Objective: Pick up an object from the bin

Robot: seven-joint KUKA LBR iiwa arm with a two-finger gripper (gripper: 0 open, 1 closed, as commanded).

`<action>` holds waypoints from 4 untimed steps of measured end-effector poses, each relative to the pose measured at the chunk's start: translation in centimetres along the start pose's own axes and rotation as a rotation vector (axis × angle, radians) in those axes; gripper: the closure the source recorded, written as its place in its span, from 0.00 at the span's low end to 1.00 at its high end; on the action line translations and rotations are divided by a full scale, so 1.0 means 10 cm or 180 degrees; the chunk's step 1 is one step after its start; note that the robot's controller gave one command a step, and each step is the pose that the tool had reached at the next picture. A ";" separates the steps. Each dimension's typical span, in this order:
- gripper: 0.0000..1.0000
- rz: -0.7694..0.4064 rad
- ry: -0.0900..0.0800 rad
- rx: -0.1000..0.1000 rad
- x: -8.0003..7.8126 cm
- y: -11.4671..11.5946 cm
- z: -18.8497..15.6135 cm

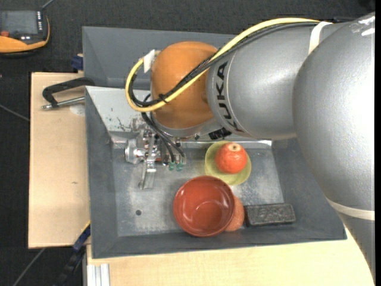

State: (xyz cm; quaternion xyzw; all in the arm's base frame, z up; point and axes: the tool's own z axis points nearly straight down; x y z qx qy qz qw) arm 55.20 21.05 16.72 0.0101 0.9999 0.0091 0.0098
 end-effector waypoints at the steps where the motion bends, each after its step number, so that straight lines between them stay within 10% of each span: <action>1: 0.00 -0.0086 -0.0052 -0.0035 -0.06 0.14 0.93; 2: 1.00 -0.0085 -0.0094 -0.0053 -0.10 0.15 0.85; 3: 1.00 0.1274 -0.0114 -0.0136 -0.13 0.25 0.86; 4: 1.00 0.1267 -0.0146 -0.0157 -0.37 0.08 0.45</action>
Offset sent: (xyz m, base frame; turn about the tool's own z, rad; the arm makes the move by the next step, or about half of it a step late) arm 0.0038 0.0108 -0.0972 -0.0260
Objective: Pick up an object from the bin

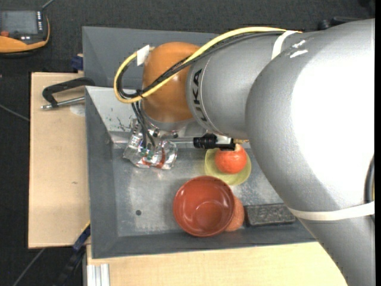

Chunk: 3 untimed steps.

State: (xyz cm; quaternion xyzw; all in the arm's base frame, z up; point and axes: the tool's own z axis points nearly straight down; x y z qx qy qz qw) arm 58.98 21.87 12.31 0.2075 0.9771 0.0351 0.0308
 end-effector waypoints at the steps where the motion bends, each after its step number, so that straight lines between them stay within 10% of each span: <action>1: 1.00 -0.0954 -0.0034 -0.0028 0.02 0.23 -1.26; 2: 1.00 -0.0540 -0.0014 -0.0022 0.31 0.00 0.04; 3: 1.00 0.0208 -0.0035 -0.0048 0.15 -0.17 -0.82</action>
Offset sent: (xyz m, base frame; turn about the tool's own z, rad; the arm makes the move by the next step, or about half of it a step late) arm -0.0035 0.0123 0.1213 -0.2970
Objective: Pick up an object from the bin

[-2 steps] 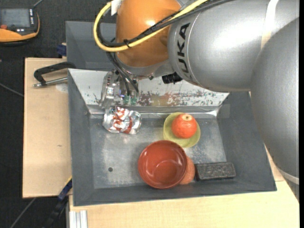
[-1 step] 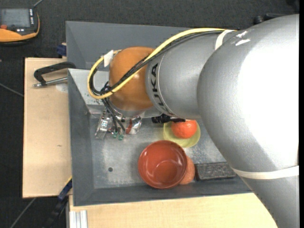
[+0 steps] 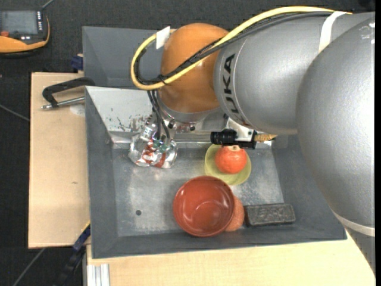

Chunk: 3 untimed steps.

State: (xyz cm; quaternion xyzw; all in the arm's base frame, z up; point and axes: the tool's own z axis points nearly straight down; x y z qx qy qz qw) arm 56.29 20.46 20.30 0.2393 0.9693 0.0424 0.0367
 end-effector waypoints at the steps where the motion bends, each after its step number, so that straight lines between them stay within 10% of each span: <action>1: 1.00 -0.0304 -0.0025 -0.0027 0.19 -0.06 -0.66; 2: 1.00 -0.0320 -0.0006 -0.0014 0.51 -0.25 0.84; 3: 1.00 -0.1303 -0.0019 -0.0018 0.10 -0.29 1.27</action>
Offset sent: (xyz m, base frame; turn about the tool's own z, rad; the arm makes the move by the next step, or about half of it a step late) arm -0.0274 -0.0014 0.0587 -0.0935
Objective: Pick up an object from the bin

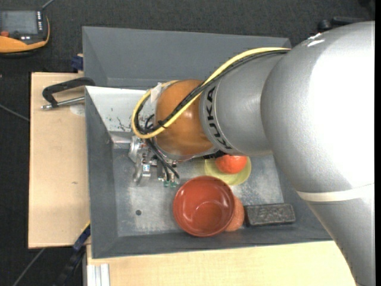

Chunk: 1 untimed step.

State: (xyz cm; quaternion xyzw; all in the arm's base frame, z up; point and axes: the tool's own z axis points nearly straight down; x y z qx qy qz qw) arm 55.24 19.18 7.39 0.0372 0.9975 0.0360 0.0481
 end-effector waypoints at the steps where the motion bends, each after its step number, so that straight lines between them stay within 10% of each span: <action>1: 1.00 0.0064 0.0001 -0.0032 -0.34 0.45 0.07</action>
Offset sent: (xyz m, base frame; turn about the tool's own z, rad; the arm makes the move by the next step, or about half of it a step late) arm 0.0378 0.0349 -0.0023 0.0265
